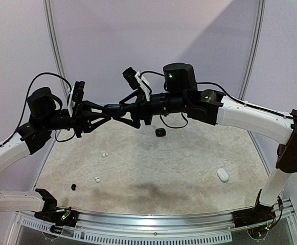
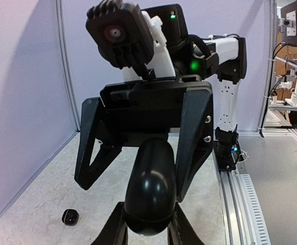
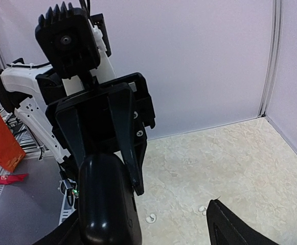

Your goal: Insert the wireless bluetooth earbuds into the charging case

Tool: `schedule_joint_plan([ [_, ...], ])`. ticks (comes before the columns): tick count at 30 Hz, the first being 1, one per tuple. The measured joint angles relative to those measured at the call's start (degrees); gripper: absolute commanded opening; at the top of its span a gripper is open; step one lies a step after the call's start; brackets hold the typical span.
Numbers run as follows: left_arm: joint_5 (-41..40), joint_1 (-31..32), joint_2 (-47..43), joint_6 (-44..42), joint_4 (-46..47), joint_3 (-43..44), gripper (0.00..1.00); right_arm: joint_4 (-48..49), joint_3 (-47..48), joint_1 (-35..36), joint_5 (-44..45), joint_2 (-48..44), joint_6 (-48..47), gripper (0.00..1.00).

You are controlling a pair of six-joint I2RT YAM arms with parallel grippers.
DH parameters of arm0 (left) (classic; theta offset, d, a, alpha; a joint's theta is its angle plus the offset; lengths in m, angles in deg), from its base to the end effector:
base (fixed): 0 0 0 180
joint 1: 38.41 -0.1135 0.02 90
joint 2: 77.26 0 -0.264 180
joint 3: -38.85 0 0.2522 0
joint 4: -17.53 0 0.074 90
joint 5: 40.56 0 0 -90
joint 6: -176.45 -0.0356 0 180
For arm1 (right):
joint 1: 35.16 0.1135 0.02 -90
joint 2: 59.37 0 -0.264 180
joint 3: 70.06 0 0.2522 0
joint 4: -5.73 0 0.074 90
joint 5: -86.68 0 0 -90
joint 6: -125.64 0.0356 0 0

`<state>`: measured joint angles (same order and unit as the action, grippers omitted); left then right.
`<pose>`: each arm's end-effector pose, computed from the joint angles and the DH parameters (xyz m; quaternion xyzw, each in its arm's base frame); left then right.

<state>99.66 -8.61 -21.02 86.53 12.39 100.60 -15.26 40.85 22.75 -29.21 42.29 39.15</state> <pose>0.1783 -0.1336 0.3578 0.4546 0.5397 -0.4546 0.5435 0.2132 0.3692 0.3910 -0.4713 0.6078 0.4635 0.4400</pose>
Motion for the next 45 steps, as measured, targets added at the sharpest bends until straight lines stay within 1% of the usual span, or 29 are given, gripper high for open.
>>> schedule_joint_plan([
  [6,-0.76,0.0,0.0,-4.13,-2.19,0.85,0.0,-2.03,1.14,0.33,1.46,0.22,0.09,0.71],
  [15,-2.08,-0.02,0.0,-13.33,-7.89,1.92,0.0,-2.82,1.16,0.31,1.2,0.66,1.81,0.7],
  [23,-1.33,0.2,-0.02,-16.68,-12.68,1.97,0.0,-1.68,1.86,-0.26,1.66,0.79,3.19,0.7],
  [28,-1.16,0.22,-0.07,-16.94,-13.44,1.97,0.0,-1.31,2.01,-0.63,1.66,0.79,3.54,0.6],
  [31,-1.18,0.22,-0.07,-16.98,-13.62,1.97,0.0,-1.36,2.01,-0.59,1.09,0.81,4.02,0.58],
  [34,-1.16,0.22,-0.09,-16.98,-13.64,1.97,0.0,-1.49,2.01,-0.59,0.09,0.83,4.17,0.51],
  [40,-1.16,0.22,-0.15,-16.98,-13.68,1.97,0.0,-4.02,3.3,-0.61,-1.6,0.94,3.43,0.42],
  [45,-1.11,0.26,-0.44,-16.85,-13.86,1.95,0.0,-5.53,3.74,-0.68,-3.26,0.94,2.25,0.38],
])
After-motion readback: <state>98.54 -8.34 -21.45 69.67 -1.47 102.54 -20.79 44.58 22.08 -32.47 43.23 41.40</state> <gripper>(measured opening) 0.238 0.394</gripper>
